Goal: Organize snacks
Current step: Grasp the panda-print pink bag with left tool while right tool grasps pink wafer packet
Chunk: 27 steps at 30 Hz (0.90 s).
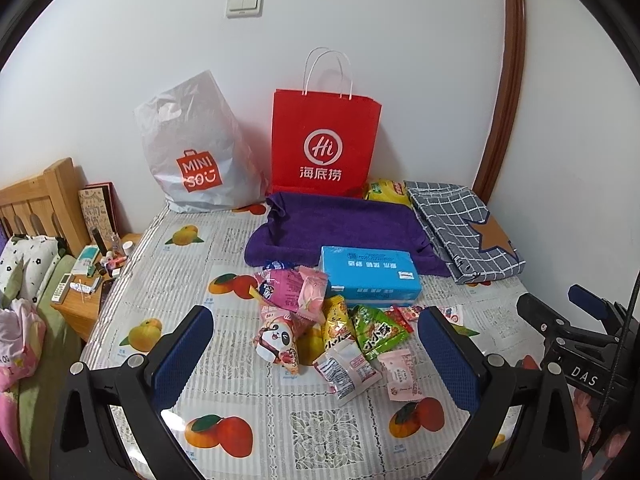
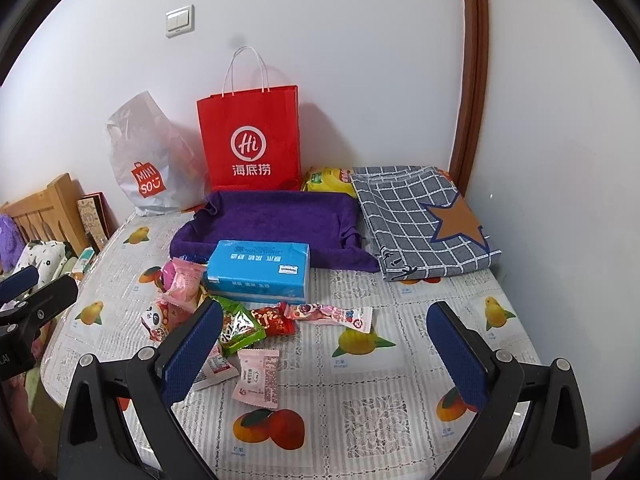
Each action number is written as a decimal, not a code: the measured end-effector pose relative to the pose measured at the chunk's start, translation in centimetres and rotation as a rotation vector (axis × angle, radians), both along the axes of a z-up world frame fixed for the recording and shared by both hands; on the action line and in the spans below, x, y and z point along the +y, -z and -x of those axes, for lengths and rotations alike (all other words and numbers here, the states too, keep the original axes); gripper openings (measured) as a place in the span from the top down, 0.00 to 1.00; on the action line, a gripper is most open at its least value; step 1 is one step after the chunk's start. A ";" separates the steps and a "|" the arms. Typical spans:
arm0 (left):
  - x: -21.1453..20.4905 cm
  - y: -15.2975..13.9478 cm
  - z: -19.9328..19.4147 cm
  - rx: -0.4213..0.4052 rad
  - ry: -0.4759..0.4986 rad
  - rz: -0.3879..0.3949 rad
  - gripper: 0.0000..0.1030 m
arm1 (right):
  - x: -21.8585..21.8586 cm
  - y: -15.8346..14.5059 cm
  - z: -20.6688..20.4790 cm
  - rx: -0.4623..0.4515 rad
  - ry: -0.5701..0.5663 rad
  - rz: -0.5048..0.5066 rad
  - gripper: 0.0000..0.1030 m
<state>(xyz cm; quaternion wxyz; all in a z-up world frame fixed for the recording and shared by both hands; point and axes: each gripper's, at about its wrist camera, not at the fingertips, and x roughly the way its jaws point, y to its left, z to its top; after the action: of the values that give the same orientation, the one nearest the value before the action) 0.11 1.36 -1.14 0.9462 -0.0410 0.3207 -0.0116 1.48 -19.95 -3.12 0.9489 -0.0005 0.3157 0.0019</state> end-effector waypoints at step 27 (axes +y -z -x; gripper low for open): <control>5.7 8.9 -7.1 0.205 -0.086 0.007 0.03 | 2.7 11.9 -7.2 0.239 -0.129 -0.066 0.12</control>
<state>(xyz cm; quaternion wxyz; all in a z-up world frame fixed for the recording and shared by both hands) 7.21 7.11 -10.05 0.9079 -0.0588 0.4137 0.0321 8.70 -17.20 -15.00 0.9018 0.0106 0.4257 0.0733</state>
